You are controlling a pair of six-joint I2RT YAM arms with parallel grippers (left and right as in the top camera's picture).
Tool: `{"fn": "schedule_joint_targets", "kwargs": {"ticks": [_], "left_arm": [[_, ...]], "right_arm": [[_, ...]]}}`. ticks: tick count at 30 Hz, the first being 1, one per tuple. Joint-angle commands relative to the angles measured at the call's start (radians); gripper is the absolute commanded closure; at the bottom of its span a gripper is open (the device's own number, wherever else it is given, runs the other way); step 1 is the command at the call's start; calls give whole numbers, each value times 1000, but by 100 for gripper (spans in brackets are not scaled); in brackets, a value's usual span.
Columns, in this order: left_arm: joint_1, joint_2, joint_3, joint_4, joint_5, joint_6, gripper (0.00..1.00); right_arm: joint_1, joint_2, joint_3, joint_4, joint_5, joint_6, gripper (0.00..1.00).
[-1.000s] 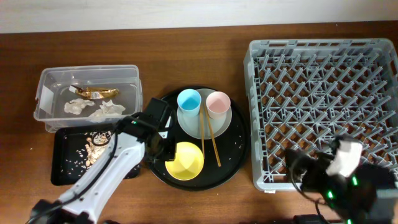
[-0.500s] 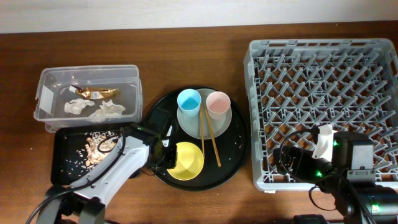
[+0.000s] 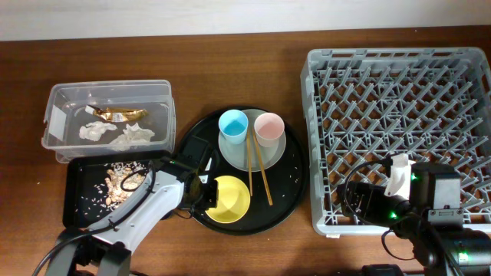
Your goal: Sort waste into correct bins and load items into the dishwasher rack
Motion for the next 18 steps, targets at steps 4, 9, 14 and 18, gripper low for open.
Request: {"fn": "schedule_joint_targets", "kwargs": {"ticks": [4,9,14,18], "left_arm": [[-2,-26,20,5,-16,-4,99],[-2,-113,27,-1,-16,-4,100],[-2,-236,135,-95,5,-4,100],[-3,-249,270,-201,27,-2,100]], "right_arm": [[-5,-4,17,-4,-10,-3,2],[-5,-3,18,-18,-96,-135,0],[-4,61,73,-45,-188,-166,16],[42,182,159,-91,-220,-200,24]]}}
